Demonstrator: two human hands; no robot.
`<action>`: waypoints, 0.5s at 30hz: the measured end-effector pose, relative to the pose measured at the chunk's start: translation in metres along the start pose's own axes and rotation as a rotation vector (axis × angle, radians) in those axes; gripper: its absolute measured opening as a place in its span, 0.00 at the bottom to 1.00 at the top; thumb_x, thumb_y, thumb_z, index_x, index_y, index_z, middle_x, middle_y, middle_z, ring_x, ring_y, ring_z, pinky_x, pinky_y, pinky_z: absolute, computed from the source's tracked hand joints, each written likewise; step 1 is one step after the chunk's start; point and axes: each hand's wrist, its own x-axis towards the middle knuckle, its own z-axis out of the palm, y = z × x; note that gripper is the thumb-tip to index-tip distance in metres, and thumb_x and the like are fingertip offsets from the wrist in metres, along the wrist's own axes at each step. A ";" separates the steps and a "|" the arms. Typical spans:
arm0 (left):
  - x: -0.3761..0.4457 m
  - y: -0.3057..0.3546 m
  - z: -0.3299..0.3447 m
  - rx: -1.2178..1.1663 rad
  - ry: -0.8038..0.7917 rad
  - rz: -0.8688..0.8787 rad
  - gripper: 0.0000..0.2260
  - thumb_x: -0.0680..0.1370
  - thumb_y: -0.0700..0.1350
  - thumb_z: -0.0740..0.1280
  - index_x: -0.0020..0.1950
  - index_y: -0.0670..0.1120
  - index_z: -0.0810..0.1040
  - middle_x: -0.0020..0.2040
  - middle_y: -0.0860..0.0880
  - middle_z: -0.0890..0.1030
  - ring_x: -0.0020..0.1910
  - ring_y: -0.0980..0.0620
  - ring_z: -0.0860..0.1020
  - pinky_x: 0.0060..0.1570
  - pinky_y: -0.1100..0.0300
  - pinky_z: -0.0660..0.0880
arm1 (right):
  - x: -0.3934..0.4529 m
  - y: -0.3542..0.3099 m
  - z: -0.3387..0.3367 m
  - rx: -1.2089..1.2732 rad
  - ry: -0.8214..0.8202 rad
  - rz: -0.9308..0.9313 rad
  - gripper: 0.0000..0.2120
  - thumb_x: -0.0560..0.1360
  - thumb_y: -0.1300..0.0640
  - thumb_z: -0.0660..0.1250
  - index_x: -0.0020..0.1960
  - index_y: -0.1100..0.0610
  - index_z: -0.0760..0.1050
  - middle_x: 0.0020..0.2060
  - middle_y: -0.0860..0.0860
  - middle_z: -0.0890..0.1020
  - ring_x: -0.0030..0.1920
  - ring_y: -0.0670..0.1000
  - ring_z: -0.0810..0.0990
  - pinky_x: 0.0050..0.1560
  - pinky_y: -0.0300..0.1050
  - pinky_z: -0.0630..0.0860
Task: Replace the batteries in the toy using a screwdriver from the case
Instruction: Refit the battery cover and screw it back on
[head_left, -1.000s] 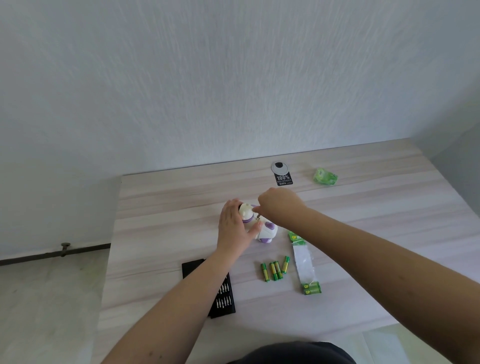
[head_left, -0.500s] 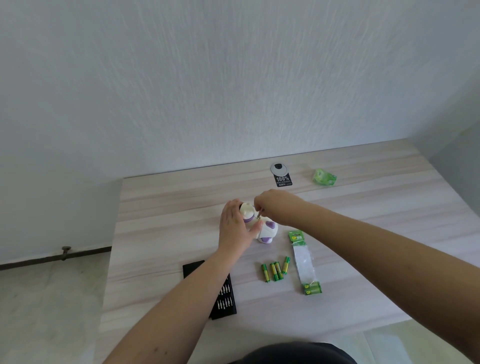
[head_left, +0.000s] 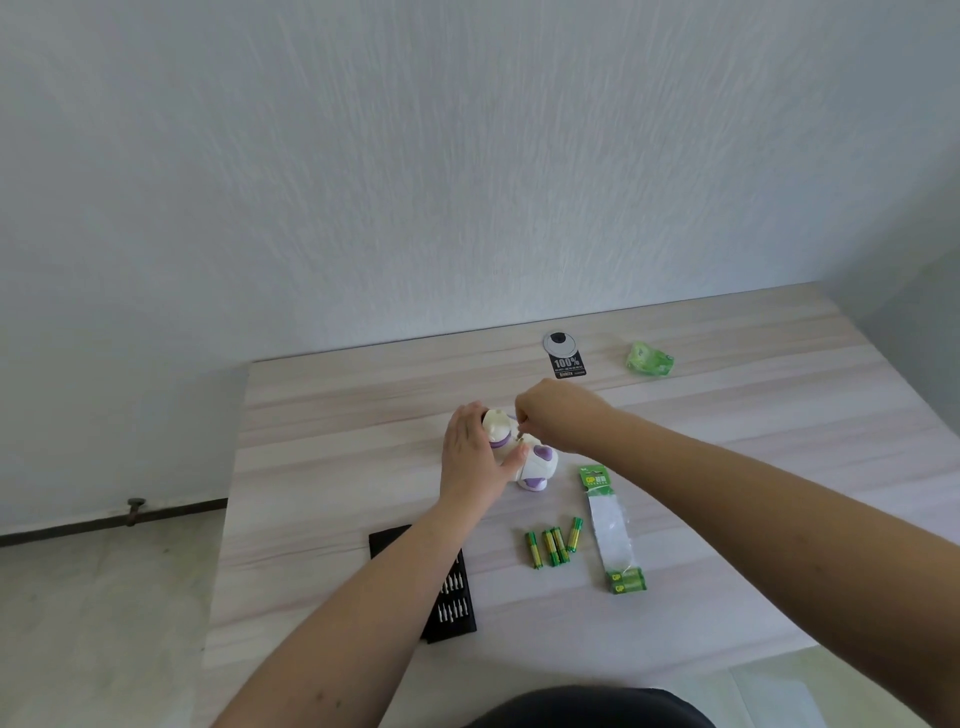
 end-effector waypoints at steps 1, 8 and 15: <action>0.000 0.000 0.000 0.000 -0.001 0.001 0.31 0.67 0.61 0.68 0.60 0.40 0.71 0.58 0.45 0.75 0.61 0.44 0.73 0.64 0.50 0.70 | 0.001 -0.002 0.001 -0.022 0.021 0.028 0.11 0.76 0.55 0.64 0.45 0.61 0.81 0.42 0.55 0.82 0.45 0.57 0.82 0.41 0.47 0.78; 0.002 0.000 0.002 0.006 -0.012 -0.020 0.32 0.67 0.63 0.66 0.60 0.40 0.72 0.58 0.45 0.75 0.62 0.43 0.73 0.63 0.48 0.70 | 0.005 -0.002 -0.001 0.001 -0.053 0.007 0.10 0.77 0.56 0.63 0.52 0.61 0.79 0.45 0.54 0.83 0.45 0.55 0.81 0.42 0.46 0.75; 0.001 -0.001 0.001 0.000 0.000 0.002 0.28 0.67 0.60 0.70 0.59 0.42 0.71 0.55 0.47 0.74 0.58 0.45 0.73 0.60 0.49 0.71 | 0.008 -0.007 -0.006 -0.155 -0.052 -0.043 0.07 0.67 0.69 0.69 0.36 0.57 0.76 0.31 0.50 0.76 0.30 0.53 0.75 0.28 0.40 0.66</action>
